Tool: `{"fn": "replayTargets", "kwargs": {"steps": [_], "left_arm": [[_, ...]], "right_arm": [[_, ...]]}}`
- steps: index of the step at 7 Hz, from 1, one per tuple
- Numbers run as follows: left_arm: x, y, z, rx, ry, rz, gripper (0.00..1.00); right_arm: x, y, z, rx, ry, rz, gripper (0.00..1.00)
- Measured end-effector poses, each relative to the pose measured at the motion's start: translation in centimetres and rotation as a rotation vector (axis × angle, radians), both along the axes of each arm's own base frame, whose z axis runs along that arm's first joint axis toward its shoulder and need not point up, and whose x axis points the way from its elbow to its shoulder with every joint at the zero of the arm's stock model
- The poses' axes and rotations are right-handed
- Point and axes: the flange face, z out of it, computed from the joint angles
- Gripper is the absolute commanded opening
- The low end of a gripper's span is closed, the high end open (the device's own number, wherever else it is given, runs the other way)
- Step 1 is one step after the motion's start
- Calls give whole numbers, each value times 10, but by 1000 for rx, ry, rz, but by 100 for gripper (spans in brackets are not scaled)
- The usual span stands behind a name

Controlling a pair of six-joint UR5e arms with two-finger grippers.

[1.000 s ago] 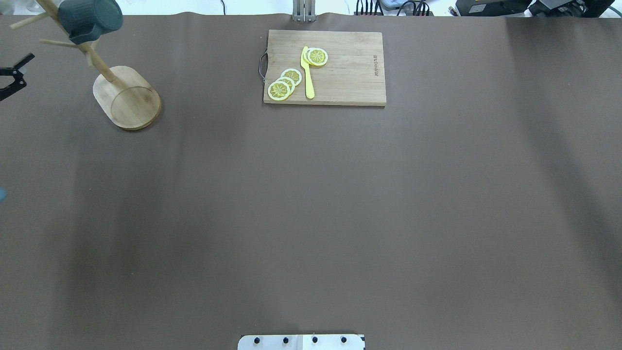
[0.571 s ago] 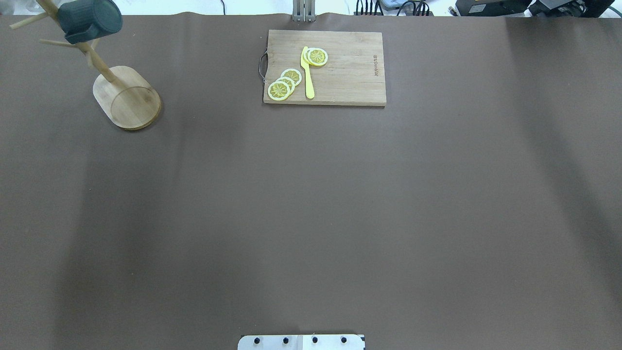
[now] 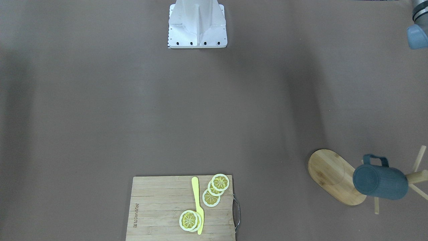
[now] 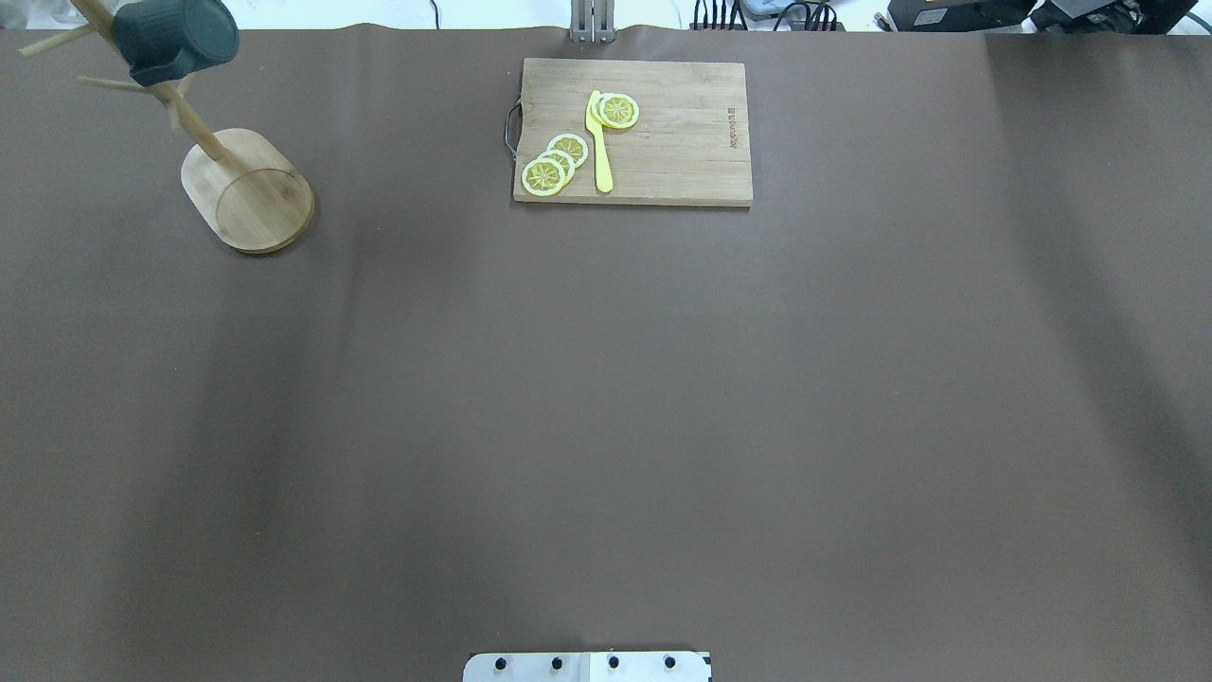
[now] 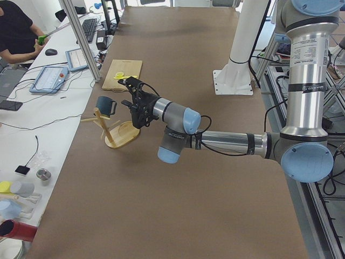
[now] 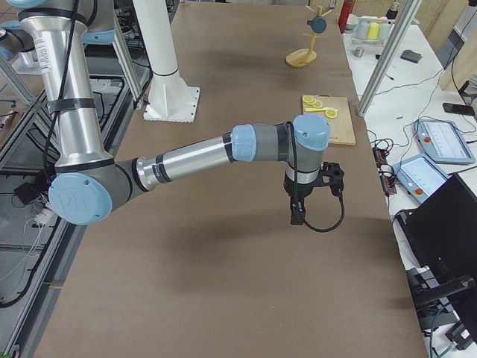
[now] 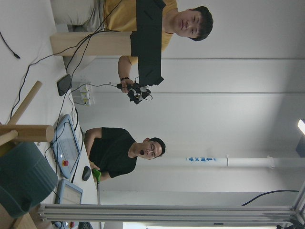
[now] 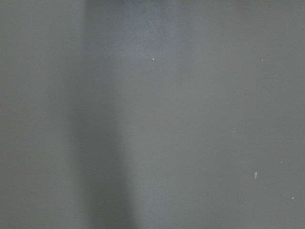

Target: Hang cup on storage rack

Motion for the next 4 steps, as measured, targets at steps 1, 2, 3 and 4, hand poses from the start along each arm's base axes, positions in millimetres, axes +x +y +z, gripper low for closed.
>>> {"fn": "replayTargets", "kwargs": {"steps": [1, 2, 3, 4], "left_arm": [[-21, 1, 1, 22, -144, -93, 98], [-38, 5, 9, 31, -290, -192, 98], [-51, 12, 23, 22, -454, -303, 98], [-61, 21, 38, 3, -626, -398, 98]], "right_arm": [[0, 0, 2, -5, 0, 1, 100], [0, 0, 2, -6, 1, 3, 100], [0, 0, 0, -5, 1, 7, 100], [0, 0, -2, -2, 0, 10, 100]]}}
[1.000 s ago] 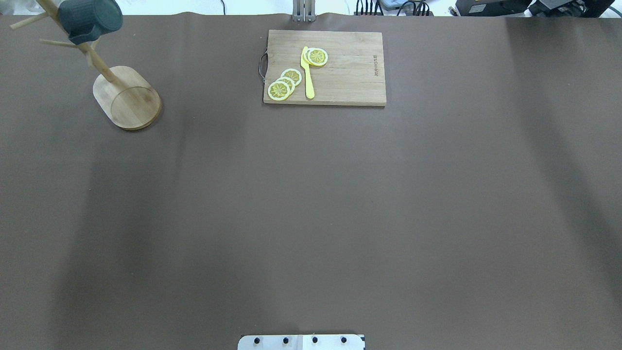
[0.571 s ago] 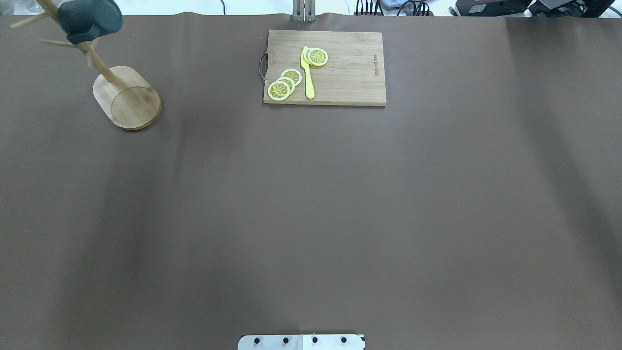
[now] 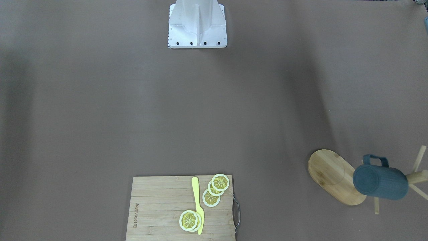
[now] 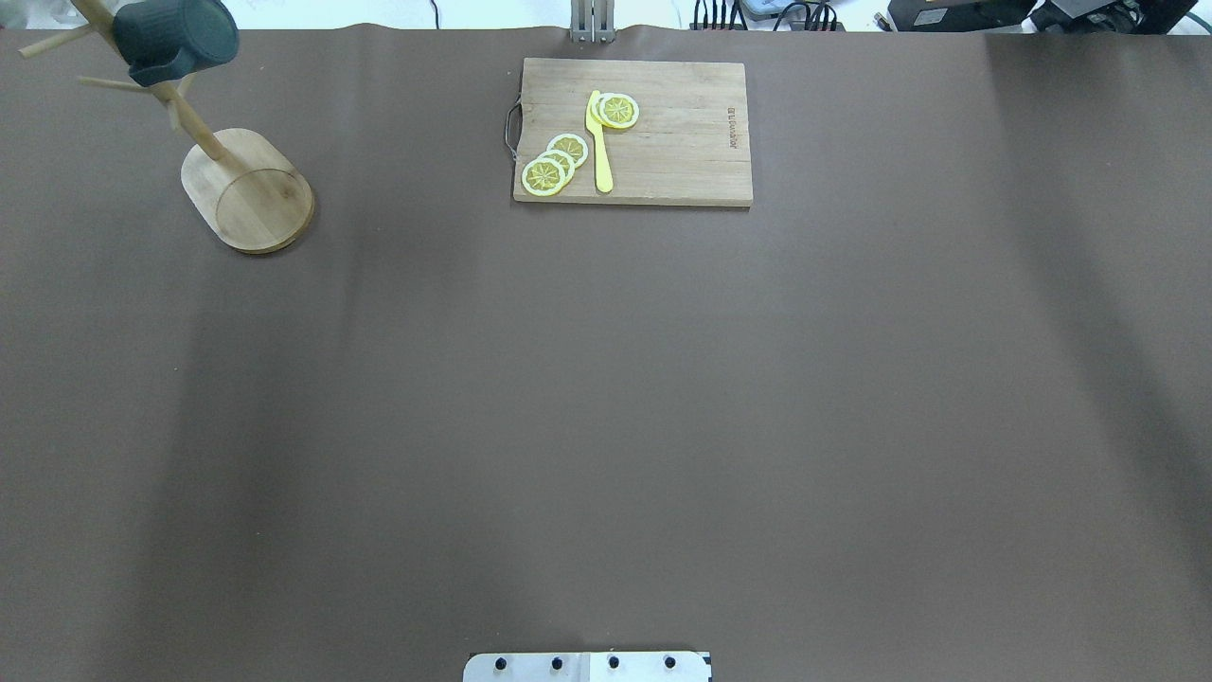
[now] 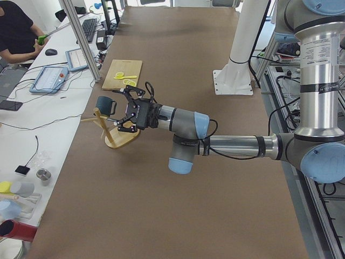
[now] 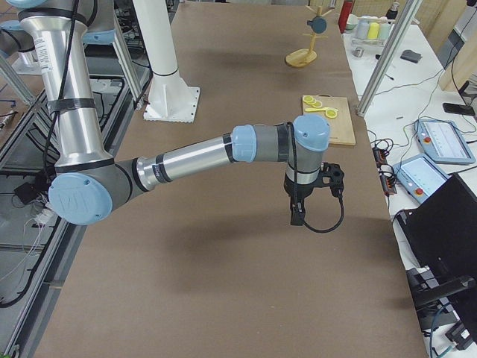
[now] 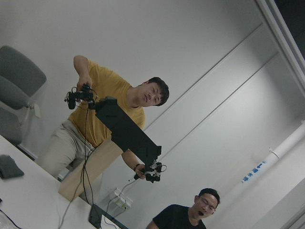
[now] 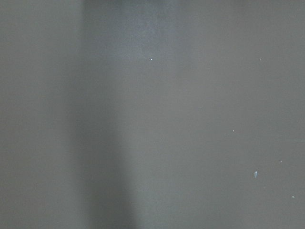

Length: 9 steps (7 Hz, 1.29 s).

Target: Hang cup on storage rack

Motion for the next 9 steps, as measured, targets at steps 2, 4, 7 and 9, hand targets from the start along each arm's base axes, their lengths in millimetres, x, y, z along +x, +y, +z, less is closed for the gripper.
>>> {"fn": "replayTargets", "kwargs": {"steps": [2, 4, 7, 9], "left_arm": [[-11, 15, 31, -114, -271, -114, 98], [-14, 13, 51, -267, -510, -114, 98], [-8, -15, 61, -539, -872, 48, 98], [15, -22, 85, -624, -894, 371, 98]], "right_arm": [[0, 0, -1, 2, 0, 2, 100], [0, 2, -1, 4, 0, 2, 100], [0, 6, 1, -2, -1, 5, 100], [0, 8, 8, -10, 1, 6, 100]]}}
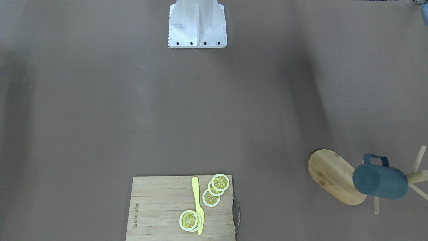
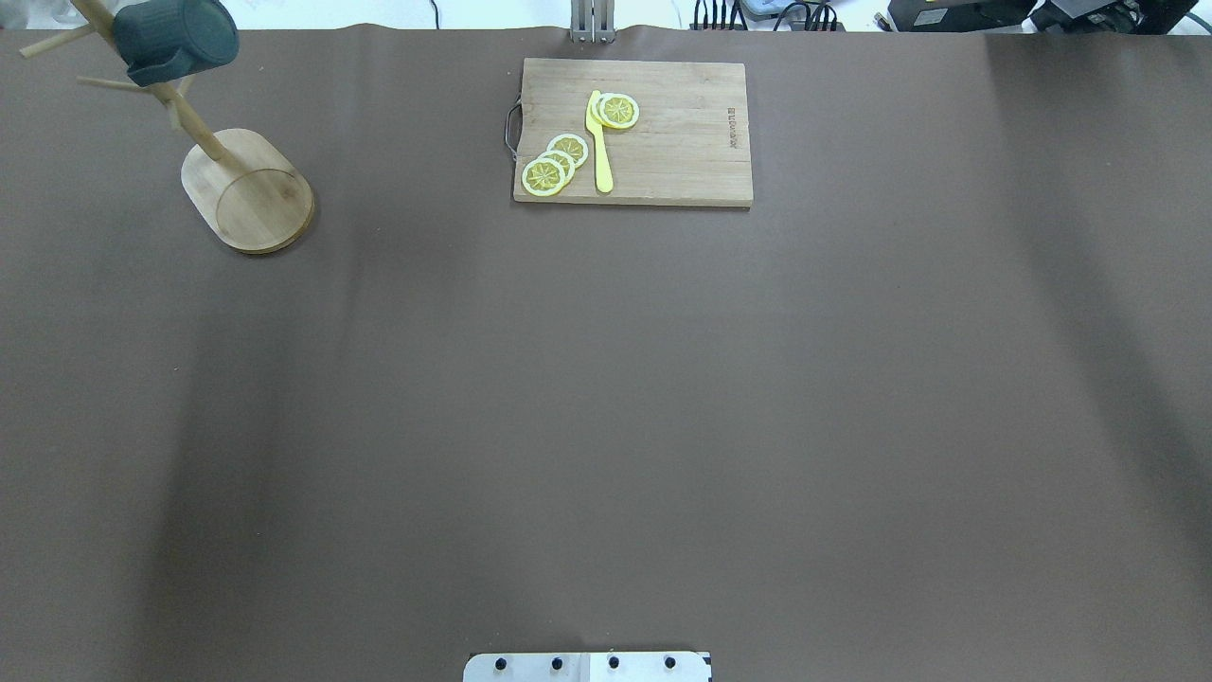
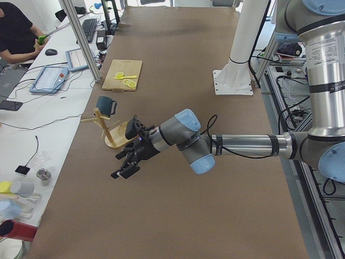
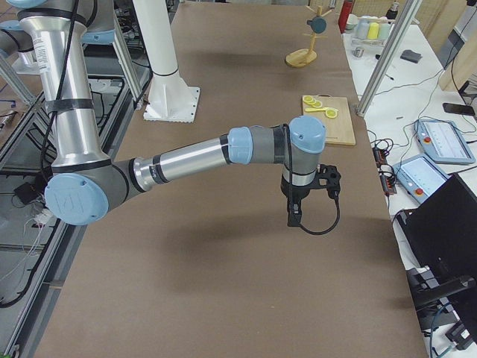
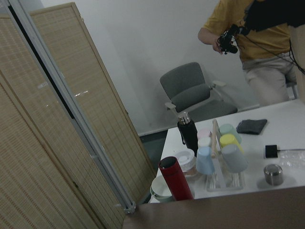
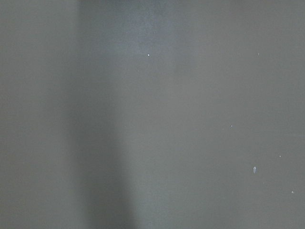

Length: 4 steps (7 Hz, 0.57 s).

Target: Hang cup on storage rack

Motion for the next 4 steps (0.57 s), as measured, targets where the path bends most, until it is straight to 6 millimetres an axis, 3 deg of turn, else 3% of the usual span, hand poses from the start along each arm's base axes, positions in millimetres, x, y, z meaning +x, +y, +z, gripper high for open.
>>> {"fn": "replayTargets", "kwargs": {"steps": [2, 4], "left_arm": [[26, -8, 19, -269, 165, 193, 98], [51, -15, 4, -432, 303, 315, 98]], "right_arm": [[0, 1, 3, -6, -2, 2, 100], [-2, 1, -1, -3, -22, 4, 100]]}}
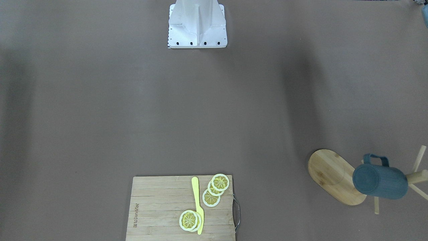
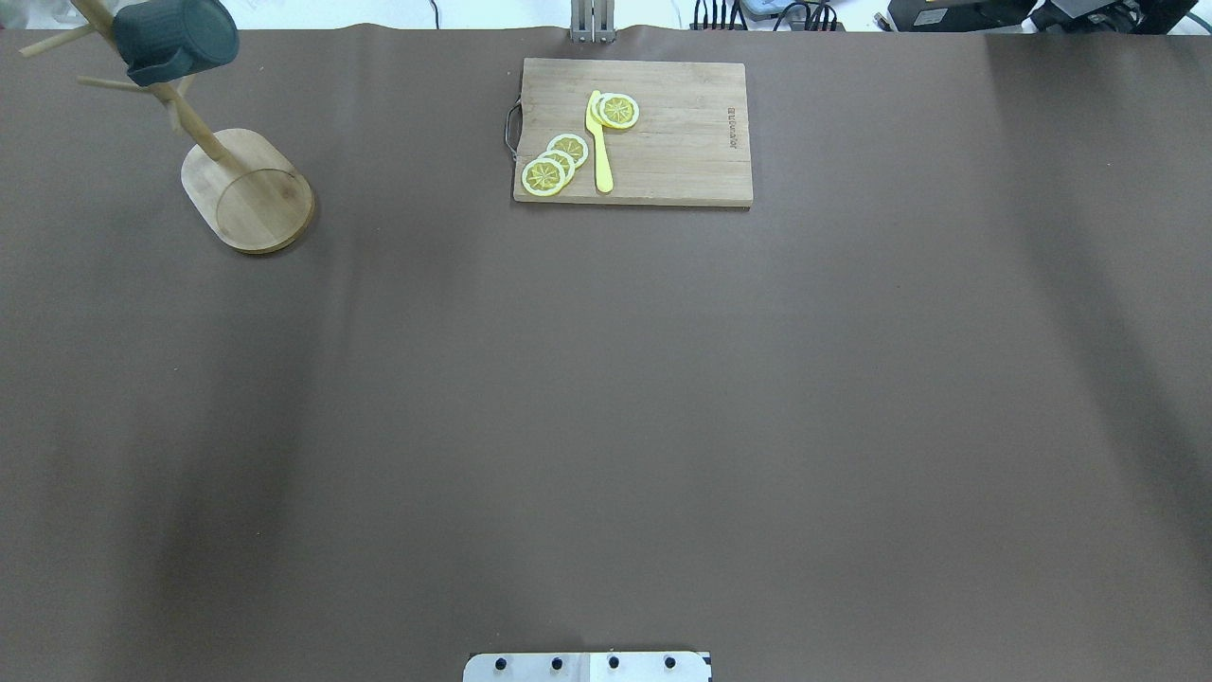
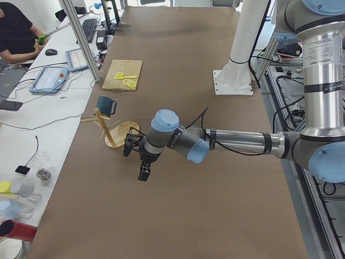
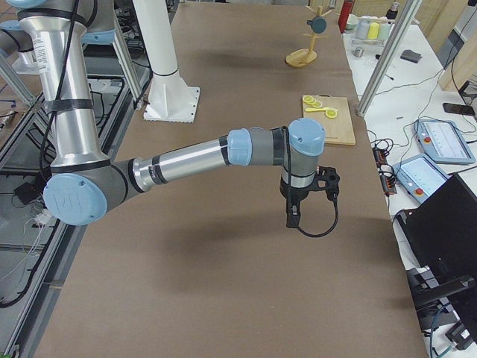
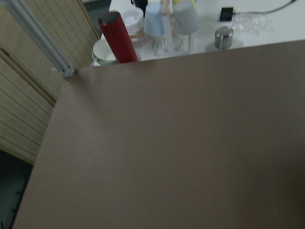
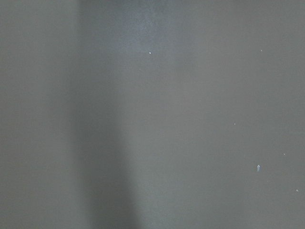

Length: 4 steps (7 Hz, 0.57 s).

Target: Hang cup on storage rack

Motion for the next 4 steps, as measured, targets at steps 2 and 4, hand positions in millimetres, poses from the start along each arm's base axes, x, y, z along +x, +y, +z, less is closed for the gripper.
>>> {"fn": "replayTargets", "kwargs": {"steps": [2, 4], "left_arm": [[31, -8, -19, -105, 25, 108, 98], [37, -5, -13, -120, 15, 167, 98]], "right_arm": [[-2, 3, 1, -3, -21, -1, 100], [-2, 6, 17, -35, -24, -3, 100]]}}
